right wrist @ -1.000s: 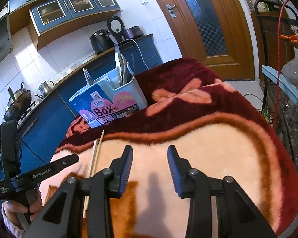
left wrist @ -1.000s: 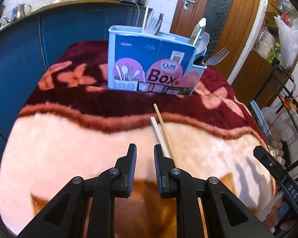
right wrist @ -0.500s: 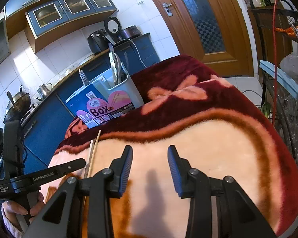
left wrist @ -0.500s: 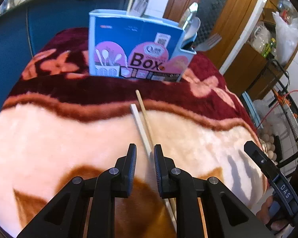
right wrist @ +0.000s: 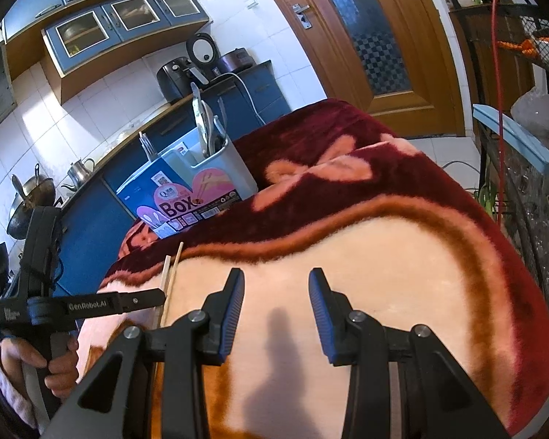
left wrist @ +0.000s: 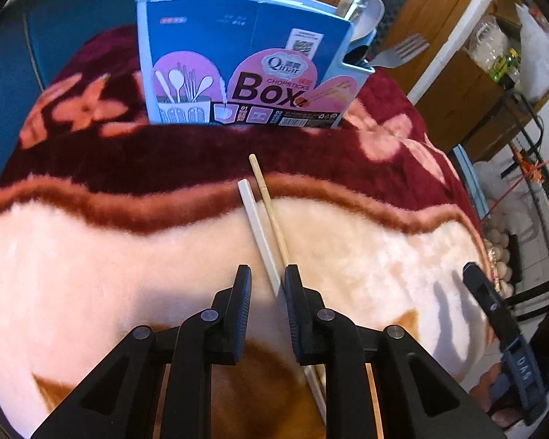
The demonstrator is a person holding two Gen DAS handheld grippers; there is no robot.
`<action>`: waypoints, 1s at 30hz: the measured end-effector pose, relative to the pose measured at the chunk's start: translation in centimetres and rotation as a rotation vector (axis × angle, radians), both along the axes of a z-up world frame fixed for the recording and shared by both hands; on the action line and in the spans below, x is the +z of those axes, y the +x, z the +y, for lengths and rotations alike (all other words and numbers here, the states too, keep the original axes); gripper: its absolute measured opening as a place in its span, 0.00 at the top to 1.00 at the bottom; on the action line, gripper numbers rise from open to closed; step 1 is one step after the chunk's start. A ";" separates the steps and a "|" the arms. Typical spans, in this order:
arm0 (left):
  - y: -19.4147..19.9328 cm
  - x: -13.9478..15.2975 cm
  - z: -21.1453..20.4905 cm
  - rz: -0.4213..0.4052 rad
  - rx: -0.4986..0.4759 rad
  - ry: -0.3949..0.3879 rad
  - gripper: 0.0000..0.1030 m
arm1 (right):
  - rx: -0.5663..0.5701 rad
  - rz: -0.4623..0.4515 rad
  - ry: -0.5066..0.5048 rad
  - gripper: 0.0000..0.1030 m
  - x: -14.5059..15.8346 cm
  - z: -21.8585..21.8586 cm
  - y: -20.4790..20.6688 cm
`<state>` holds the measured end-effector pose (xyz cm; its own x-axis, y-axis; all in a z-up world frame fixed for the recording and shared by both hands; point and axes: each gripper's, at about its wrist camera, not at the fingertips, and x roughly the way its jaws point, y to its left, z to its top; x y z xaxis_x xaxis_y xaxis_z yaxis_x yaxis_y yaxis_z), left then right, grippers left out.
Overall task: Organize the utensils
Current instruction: 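Grasp the pale chopstick with the left tool while the right grasps the wooden chopstick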
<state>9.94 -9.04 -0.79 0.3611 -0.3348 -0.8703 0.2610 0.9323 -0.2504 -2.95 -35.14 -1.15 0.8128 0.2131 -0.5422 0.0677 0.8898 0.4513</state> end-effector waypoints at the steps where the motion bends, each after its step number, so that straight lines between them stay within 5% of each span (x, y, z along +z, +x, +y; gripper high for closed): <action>1: 0.1 -0.1 0.2 0.012 0.005 -0.014 0.83 | -0.001 0.000 -0.001 0.62 0.0 0.0 0.0; 17: 0.1 -0.4 0.1 0.014 0.006 -0.086 0.92 | 0.000 0.015 -0.010 0.61 -0.1 0.1 0.1; 30: -2.0 3.2 4.2 -0.176 0.052 -0.113 0.95 | 0.037 0.041 -0.031 0.61 0.3 1.9 0.7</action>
